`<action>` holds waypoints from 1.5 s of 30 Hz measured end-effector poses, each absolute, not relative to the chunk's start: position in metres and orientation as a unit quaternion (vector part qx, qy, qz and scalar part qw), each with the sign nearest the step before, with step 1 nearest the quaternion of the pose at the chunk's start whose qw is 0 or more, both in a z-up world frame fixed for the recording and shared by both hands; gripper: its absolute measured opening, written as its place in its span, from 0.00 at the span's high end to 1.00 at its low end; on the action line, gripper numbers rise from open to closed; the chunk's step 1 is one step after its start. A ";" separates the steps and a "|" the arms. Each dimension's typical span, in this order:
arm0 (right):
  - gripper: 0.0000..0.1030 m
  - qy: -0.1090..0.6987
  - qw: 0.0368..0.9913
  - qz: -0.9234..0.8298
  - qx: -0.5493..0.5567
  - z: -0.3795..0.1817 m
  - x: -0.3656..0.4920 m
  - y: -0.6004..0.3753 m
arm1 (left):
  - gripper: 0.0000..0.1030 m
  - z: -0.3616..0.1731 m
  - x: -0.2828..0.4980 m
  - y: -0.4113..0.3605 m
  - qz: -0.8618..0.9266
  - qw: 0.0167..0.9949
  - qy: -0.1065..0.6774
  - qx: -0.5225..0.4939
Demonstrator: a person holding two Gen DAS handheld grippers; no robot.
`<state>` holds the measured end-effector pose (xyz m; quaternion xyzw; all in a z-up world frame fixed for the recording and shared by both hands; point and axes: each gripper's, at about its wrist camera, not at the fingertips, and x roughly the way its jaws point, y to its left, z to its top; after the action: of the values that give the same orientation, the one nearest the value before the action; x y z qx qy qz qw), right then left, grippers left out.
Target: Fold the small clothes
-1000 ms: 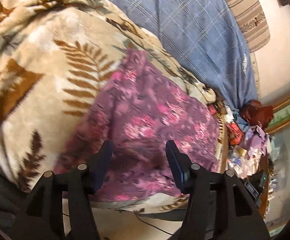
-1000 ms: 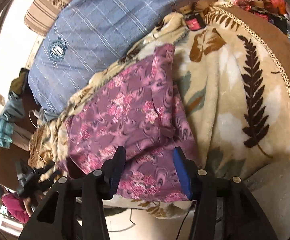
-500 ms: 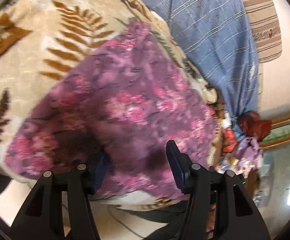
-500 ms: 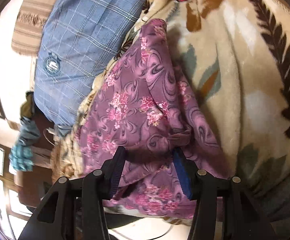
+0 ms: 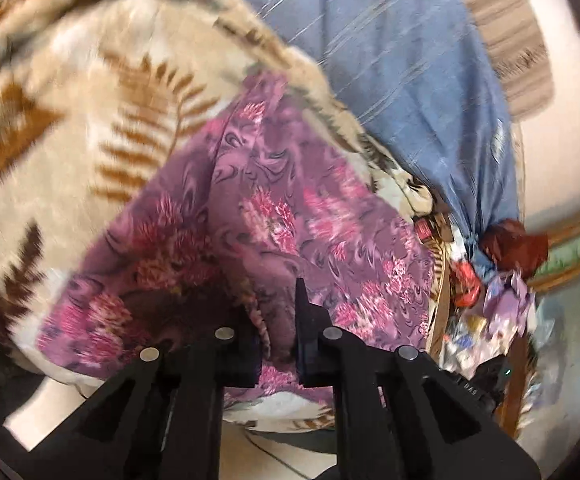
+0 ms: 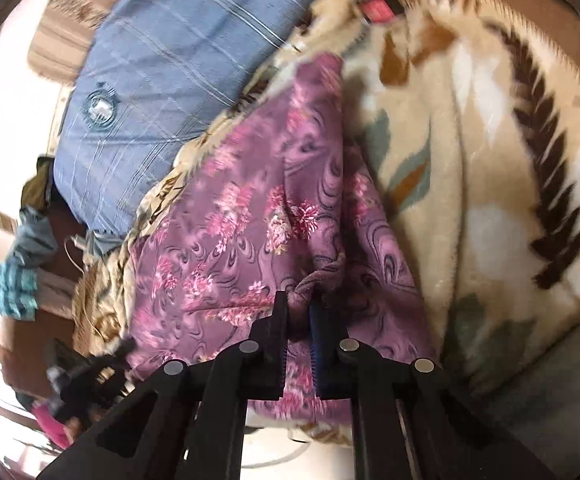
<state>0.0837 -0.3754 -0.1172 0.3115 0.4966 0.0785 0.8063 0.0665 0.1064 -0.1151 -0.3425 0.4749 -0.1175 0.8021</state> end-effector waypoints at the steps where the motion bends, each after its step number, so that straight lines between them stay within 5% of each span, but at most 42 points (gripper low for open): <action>1: 0.92 0.501 0.807 0.074 0.303 -0.114 0.079 -0.375 | 0.91 -0.112 0.063 0.108 -0.115 0.811 0.475 -0.323; 7: 0.93 0.576 0.783 0.026 0.233 -0.155 0.080 -0.354 | 0.91 -0.171 0.068 0.111 -0.066 0.783 0.539 -0.304; 18: 0.94 0.554 0.810 -0.005 0.192 -0.136 0.066 -0.348 | 0.90 -0.149 0.051 0.116 -0.086 0.818 0.496 -0.280; 24: 0.92 0.587 0.791 -0.017 0.170 -0.160 0.079 -0.342 | 0.86 -0.169 0.060 0.109 -0.071 0.797 0.543 -0.256; 31: 0.61 0.527 0.831 0.004 0.177 -0.113 0.064 -0.345 | 0.60 -0.106 0.031 0.140 -0.008 0.861 0.458 -0.220; 34: 0.51 0.488 0.849 0.055 0.198 -0.085 0.057 -0.338 | 0.54 -0.098 0.035 0.155 0.005 0.863 0.447 -0.235; 36: 0.35 0.468 0.849 0.112 0.217 -0.071 0.063 -0.322 | 0.54 -0.101 0.045 0.161 0.014 0.856 0.455 -0.245; 45: 0.30 0.519 0.768 0.297 0.230 -0.078 0.162 -0.181 | 0.52 -0.142 0.079 0.156 -0.015 0.820 0.497 -0.282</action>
<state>0.1620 -0.1808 -0.0775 0.2300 0.5192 0.2966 0.7678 0.0789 0.1564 -0.1416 -0.2821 0.4975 -0.0148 0.8202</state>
